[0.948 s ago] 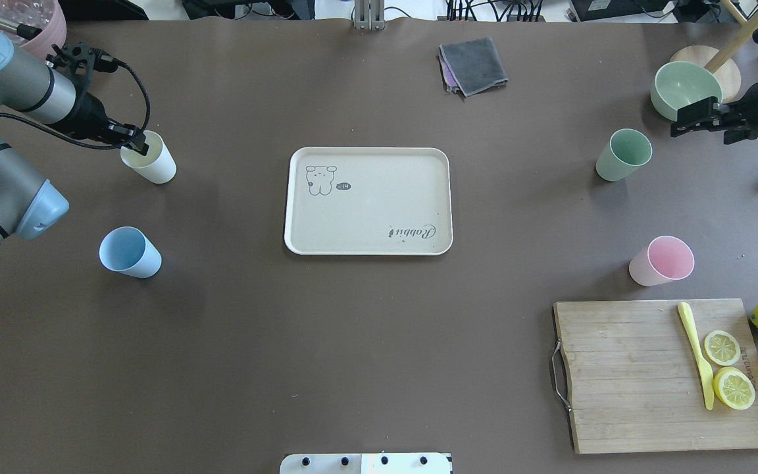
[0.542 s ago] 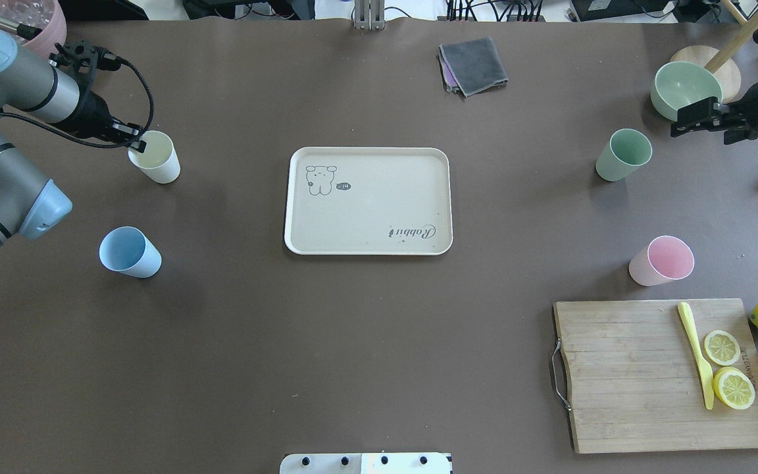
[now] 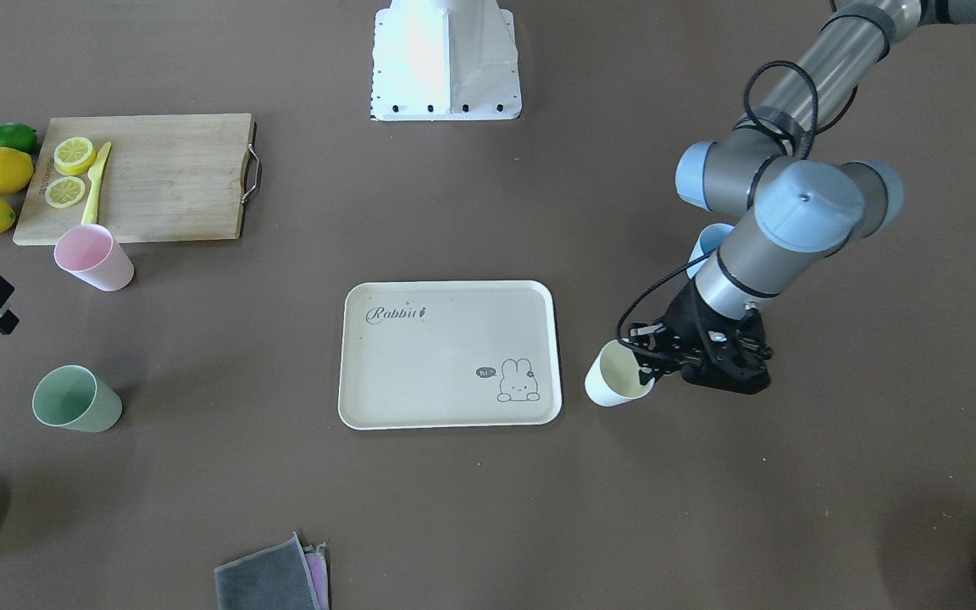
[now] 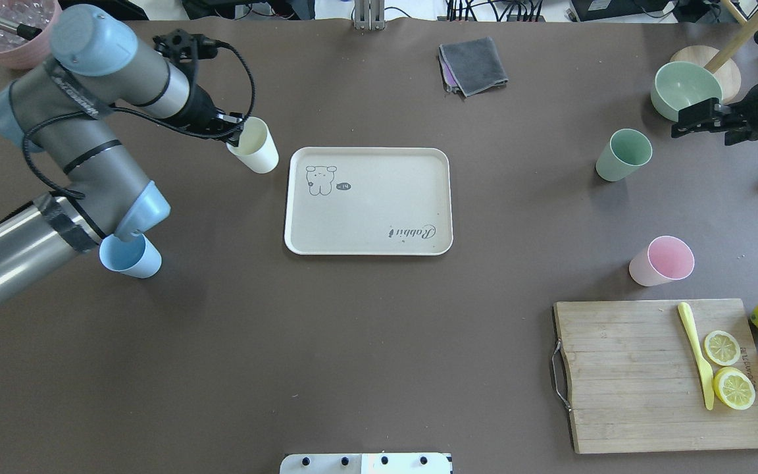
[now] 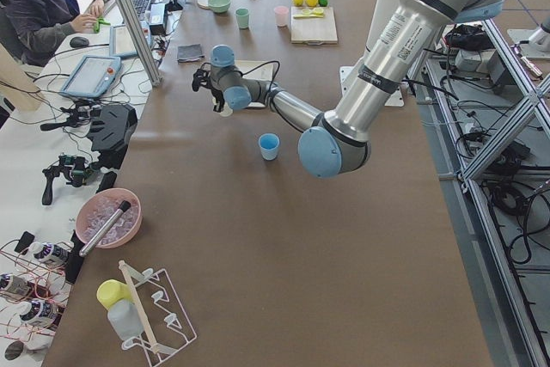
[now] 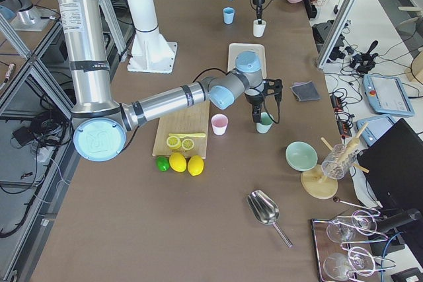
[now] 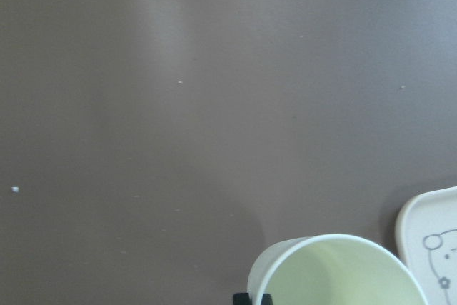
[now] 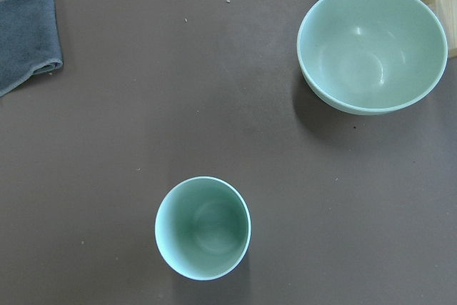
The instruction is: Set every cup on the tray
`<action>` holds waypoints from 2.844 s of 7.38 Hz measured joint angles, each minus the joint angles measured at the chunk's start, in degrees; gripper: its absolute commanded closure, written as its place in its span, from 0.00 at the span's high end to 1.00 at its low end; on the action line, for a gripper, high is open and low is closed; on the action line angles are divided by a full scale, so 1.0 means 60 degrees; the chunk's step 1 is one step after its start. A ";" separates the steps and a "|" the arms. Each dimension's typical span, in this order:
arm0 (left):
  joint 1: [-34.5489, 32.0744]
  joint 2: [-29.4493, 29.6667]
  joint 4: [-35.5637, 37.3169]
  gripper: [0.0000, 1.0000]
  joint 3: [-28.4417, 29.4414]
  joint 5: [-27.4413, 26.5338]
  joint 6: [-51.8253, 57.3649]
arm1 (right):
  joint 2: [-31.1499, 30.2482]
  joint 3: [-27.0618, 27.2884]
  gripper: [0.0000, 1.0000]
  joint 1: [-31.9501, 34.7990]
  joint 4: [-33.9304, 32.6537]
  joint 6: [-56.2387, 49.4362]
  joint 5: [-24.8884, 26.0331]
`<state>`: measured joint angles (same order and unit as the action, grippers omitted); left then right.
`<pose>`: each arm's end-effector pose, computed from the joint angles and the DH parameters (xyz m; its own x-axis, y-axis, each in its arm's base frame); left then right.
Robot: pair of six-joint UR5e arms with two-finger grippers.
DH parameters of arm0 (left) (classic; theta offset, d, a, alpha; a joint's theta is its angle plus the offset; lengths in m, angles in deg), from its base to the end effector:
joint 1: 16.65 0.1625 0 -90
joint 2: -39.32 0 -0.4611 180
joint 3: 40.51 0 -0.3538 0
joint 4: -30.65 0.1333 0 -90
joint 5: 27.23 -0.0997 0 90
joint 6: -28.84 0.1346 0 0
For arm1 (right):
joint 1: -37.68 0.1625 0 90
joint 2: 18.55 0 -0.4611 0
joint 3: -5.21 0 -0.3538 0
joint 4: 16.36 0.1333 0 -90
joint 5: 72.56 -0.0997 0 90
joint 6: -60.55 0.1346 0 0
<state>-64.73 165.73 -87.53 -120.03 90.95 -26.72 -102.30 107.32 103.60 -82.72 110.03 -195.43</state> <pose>0.4468 -0.6020 0.3677 0.5494 0.1343 -0.8247 0.1086 0.9671 0.2299 -0.1636 -0.5137 0.5267 0.6324 0.0777 0.7707 -0.2733 0.9534 0.1281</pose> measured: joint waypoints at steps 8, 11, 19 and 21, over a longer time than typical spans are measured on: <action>0.1057 0.1240 0.0832 0.98 0.0570 -0.1486 -0.0725 | -0.0015 0.0002 1.00 -0.0040 0.0003 -0.0002 0.0000; 0.0743 0.1134 0.0947 0.98 -0.0031 -0.1189 -0.0593 | 0.0174 -0.0161 0.99 -0.0082 -0.0024 -0.0084 0.0029; -0.0204 -0.0104 0.1153 0.98 -0.1275 -0.0091 0.0633 | 0.1426 -0.2646 0.00 -0.1239 0.0302 -0.0045 0.1436; -0.0203 -0.0107 0.1151 0.98 -0.1277 -0.0108 0.0632 | 0.1386 -0.2648 0.00 -0.1304 0.0455 -0.0015 0.1459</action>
<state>-65.95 165.09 -80.62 -127.69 90.30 -22.93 -93.98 91.43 95.77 -79.99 109.94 -186.68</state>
